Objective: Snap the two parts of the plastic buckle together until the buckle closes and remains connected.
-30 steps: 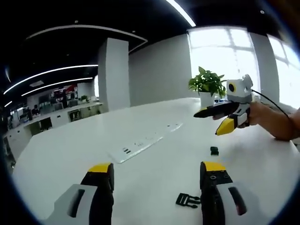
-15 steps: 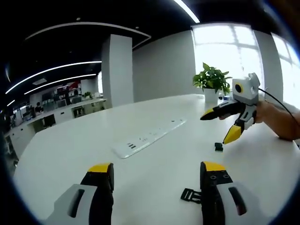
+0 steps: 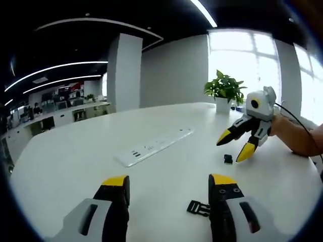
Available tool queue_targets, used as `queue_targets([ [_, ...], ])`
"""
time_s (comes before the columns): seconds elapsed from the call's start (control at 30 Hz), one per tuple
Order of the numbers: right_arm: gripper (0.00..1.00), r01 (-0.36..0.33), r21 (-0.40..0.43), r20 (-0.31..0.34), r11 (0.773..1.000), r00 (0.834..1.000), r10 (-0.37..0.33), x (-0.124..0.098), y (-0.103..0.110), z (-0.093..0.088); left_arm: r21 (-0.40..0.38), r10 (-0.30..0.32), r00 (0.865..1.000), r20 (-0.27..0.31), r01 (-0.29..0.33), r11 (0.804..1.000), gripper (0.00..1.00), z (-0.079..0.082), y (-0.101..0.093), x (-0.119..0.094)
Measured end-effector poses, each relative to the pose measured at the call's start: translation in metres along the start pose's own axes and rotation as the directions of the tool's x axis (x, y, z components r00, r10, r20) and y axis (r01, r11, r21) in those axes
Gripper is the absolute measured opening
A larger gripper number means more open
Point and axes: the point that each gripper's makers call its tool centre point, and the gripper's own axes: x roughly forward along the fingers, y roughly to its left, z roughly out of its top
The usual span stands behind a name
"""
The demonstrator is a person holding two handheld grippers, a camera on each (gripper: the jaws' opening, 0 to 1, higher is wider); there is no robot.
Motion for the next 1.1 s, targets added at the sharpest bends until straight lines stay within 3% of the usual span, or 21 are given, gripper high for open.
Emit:
queue_targets([
  [0.2,0.35,-0.036,-0.001,0.024,0.999,0.999,0.036,-0.006,0.002,0.002,-0.001,-0.132,0.991,-0.017,0.132,0.991,0.63,-0.004,-0.015,-0.013],
  [0.37,0.34,-0.038,0.001,0.017,0.999,0.999,0.038,-0.003,0.005,0.0,-0.011,-0.134,0.99,-0.052,0.133,0.991,0.58,-0.014,-0.016,-0.014],
  [0.43,0.34,-0.041,0.003,0.012,0.999,0.999,0.041,-0.002,0.007,-0.001,-0.074,-0.133,0.985,-0.107,0.126,0.989,0.51,-0.024,-0.019,-0.014],
  [0.53,0.34,-0.042,-0.002,0.004,0.999,0.999,0.042,-0.001,0.007,-0.003,-0.068,-0.129,0.986,-0.106,0.123,0.99,0.47,-0.018,-0.023,-0.013],
  [0.63,0.34,-0.037,-0.004,0.008,0.999,0.999,0.037,-0.002,0.006,-0.003,0.008,-0.118,0.982,-0.149,0.121,0.993,0.53,-0.023,-0.028,-0.012],
  [0.7,0.33,-0.037,-0.003,0.009,0.999,0.999,0.037,-0.002,0.006,-0.003,0.109,-0.129,0.975,-0.182,0.15,0.983,0.55,-0.028,-0.034,-0.011],
  [0.77,0.33,-0.039,-0.005,0.006,0.999,0.999,0.039,-0.001,0.006,-0.003,0.16,-0.128,0.973,-0.191,0.16,0.974,0.54,-0.028,-0.036,-0.011],
  [0.93,0.33,-0.042,-0.005,0.009,0.999,0.999,0.042,-0.001,0.007,-0.002,0.078,-0.158,0.974,-0.165,0.172,0.982,0.51,-0.027,-0.034,-0.013],
  [1.03,0.32,-0.046,-0.006,0.006,0.999,0.999,0.046,0.0,0.007,-0.003,0.012,-0.154,0.967,-0.201,0.16,0.987,0.37,-0.031,-0.037,-0.016],
  [1.1,0.31,-0.046,-0.006,0.004,0.999,0.999,0.046,0.0,0.007,-0.004,0.019,-0.156,0.967,-0.201,0.163,0.986,0.34,-0.029,-0.039,-0.017],
])
